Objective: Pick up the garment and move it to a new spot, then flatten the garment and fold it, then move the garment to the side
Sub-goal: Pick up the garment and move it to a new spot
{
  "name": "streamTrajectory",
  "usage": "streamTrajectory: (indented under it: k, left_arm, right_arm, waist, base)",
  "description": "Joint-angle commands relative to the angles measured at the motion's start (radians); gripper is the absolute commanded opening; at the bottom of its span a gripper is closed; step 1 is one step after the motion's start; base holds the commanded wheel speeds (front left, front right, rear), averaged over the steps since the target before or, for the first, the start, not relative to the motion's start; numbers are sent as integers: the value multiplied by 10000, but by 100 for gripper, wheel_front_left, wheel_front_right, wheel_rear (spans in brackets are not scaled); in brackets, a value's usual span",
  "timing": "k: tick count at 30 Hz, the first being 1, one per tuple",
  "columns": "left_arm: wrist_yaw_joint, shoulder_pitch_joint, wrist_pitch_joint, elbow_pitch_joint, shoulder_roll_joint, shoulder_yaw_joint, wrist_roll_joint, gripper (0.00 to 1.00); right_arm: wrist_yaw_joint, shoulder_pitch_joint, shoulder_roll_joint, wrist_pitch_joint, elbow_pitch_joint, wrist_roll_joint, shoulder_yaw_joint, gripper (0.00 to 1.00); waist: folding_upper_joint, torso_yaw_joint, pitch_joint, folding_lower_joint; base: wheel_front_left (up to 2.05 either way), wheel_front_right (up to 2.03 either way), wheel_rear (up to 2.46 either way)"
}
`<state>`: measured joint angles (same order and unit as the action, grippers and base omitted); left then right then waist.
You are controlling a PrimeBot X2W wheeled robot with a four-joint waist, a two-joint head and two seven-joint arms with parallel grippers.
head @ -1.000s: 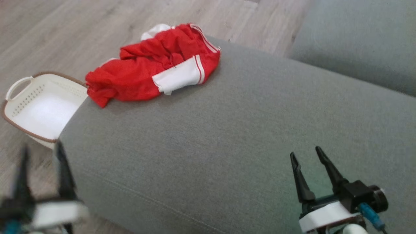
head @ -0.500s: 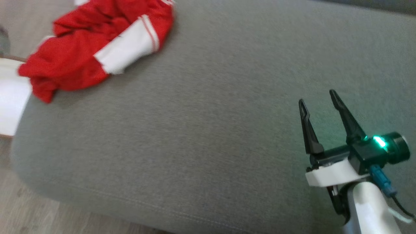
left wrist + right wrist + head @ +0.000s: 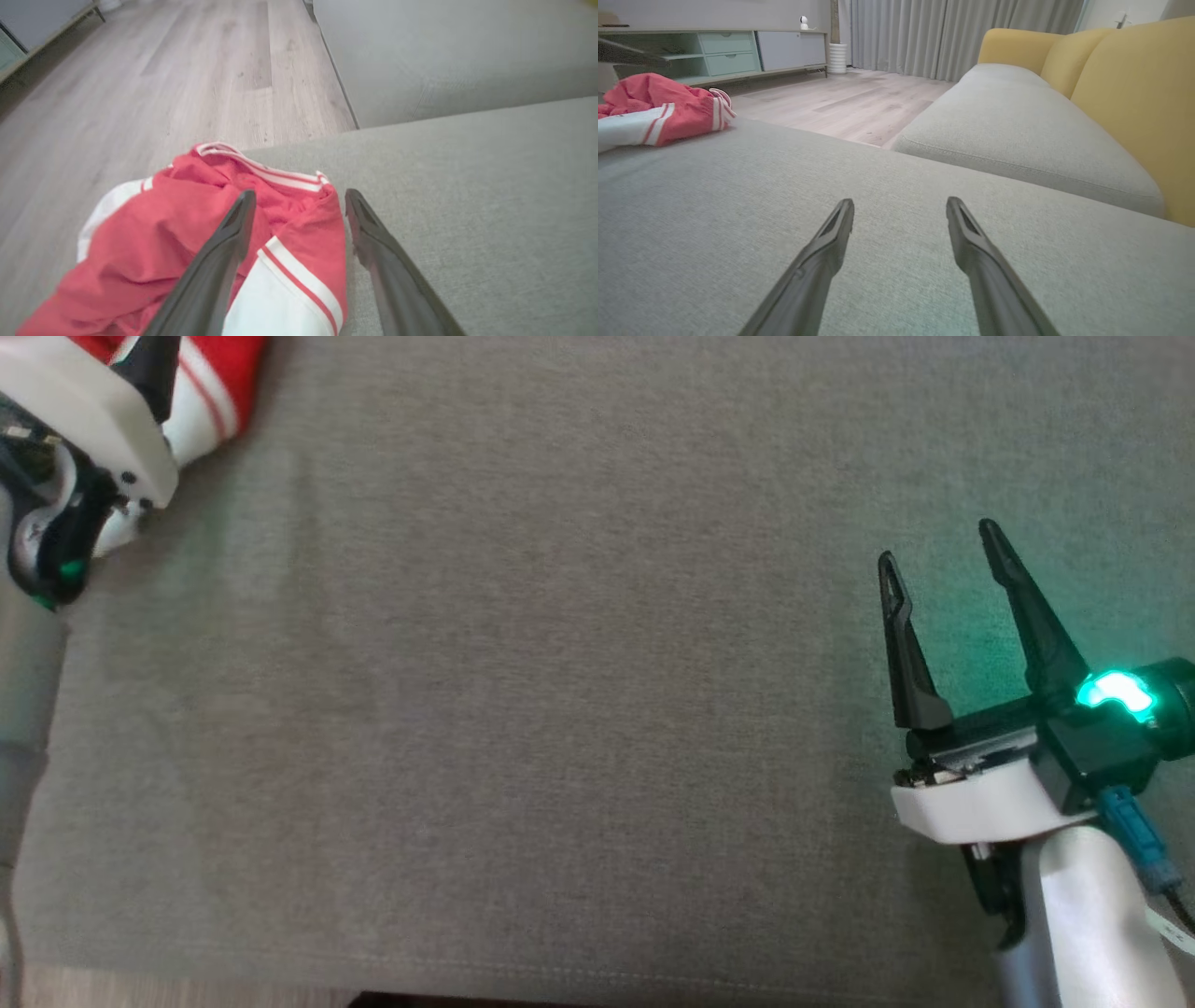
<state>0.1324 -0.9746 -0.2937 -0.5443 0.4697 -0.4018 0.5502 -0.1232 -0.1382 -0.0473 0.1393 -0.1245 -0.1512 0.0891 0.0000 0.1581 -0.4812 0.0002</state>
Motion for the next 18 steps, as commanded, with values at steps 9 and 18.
streamTrajectory:
  k: [9,18]
  left_arm:
    - [-19,-594,-1409,-1298,1360,-804,1313,100]
    - [-18,-572,-2057,-1419,1462,-1471,2398,0]
  right_arm:
    - [-75,-161,-29,7,-834,-15,89,100]
    - [-75,-247,-29,69,-818,32,67,100]
  waist:
    - [0,-732,-1135,-2]
    - [0,-701,-1203,-2]
  base:
    - [0,0,0]
    - [0,0,0]
